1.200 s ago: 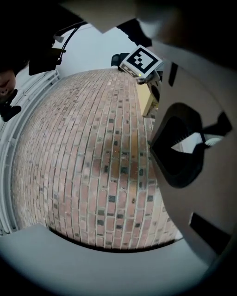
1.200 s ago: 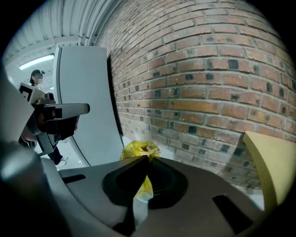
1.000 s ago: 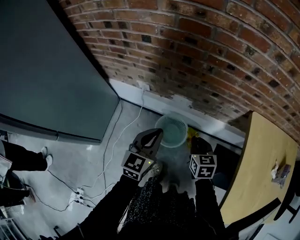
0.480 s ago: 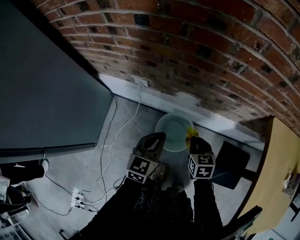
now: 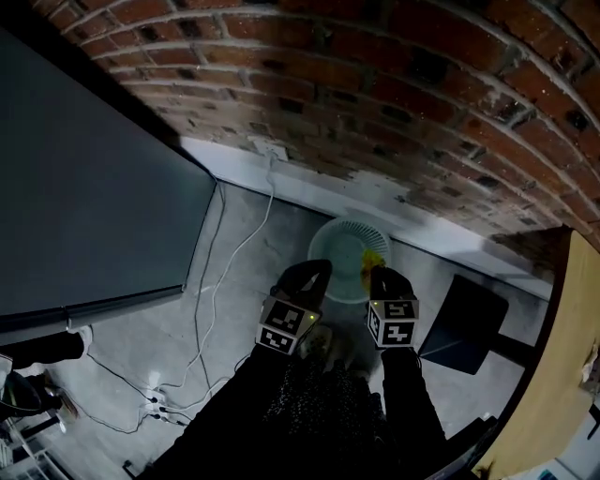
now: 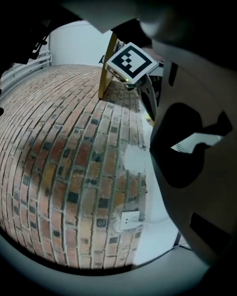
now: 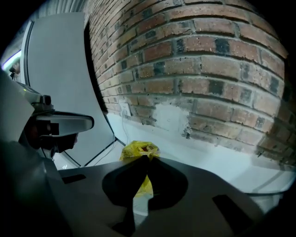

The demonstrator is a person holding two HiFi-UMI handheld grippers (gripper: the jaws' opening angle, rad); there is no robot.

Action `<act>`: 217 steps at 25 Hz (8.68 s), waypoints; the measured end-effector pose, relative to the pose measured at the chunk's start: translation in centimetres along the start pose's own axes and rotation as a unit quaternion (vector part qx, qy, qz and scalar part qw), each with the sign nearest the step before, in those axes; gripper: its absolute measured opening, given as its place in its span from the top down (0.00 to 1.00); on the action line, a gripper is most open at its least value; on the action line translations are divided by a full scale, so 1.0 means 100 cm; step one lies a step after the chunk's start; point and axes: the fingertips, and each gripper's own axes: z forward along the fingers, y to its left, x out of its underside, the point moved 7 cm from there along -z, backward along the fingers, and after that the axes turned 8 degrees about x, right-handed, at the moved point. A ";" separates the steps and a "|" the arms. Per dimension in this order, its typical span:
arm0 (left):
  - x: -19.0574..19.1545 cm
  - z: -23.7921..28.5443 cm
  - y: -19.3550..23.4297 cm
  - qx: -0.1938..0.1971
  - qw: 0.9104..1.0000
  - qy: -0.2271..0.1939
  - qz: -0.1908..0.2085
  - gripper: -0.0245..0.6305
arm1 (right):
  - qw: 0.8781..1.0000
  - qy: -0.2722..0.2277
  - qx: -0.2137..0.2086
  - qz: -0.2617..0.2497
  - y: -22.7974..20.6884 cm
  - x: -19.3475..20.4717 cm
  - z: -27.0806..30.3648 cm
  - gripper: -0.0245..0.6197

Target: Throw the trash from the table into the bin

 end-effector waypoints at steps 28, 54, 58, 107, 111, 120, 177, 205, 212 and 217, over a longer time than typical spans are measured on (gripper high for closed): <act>-0.031 -0.006 -0.020 0.019 1.000 -0.008 0.013 0.95 | 0.999 -0.002 -0.046 0.022 0.010 -0.012 -0.021 0.65; -0.217 -0.093 -0.218 0.018 0.990 -0.106 0.088 0.95 | 0.984 -0.173 0.014 0.029 -0.081 -0.122 -0.329 0.95; -0.235 -0.105 -0.257 0.011 0.988 -0.121 0.094 0.95 | 0.977 -0.209 0.020 0.032 -0.098 -0.126 -0.384 0.95; -0.271 0.008 -0.522 0.167 0.969 -0.111 0.145 0.95 | 0.899 -0.235 0.313 0.196 -0.357 0.056 -0.631 0.94; -0.274 0.020 -0.534 0.157 0.971 -0.108 0.147 0.95 | 0.902 -0.240 0.296 0.201 -0.380 0.059 -0.629 0.93; -0.268 0.029 -0.533 0.124 0.977 -0.098 0.144 0.95 | 0.907 -0.209 0.310 0.191 -0.423 0.066 -0.603 0.55; -0.263 -0.127 -0.358 -0.040 0.982 -0.171 0.070 0.95 | 0.968 -0.150 0.200 0.033 -0.254 -0.069 -0.473 0.92; -0.224 -0.275 -0.214 -0.093 0.977 -0.182 0.062 0.95 | 0.979 -0.186 0.074 -0.029 0.001 -0.145 -0.393 0.92; -0.220 -0.278 -0.196 -0.113 0.976 -0.176 0.059 0.95 | 0.982 -0.182 0.045 -0.029 0.021 -0.152 -0.378 0.92; -0.213 -0.260 -0.185 -0.117 0.979 -0.156 0.059 0.95 | 0.984 -0.170 0.024 -0.038 0.029 -0.150 -0.355 0.92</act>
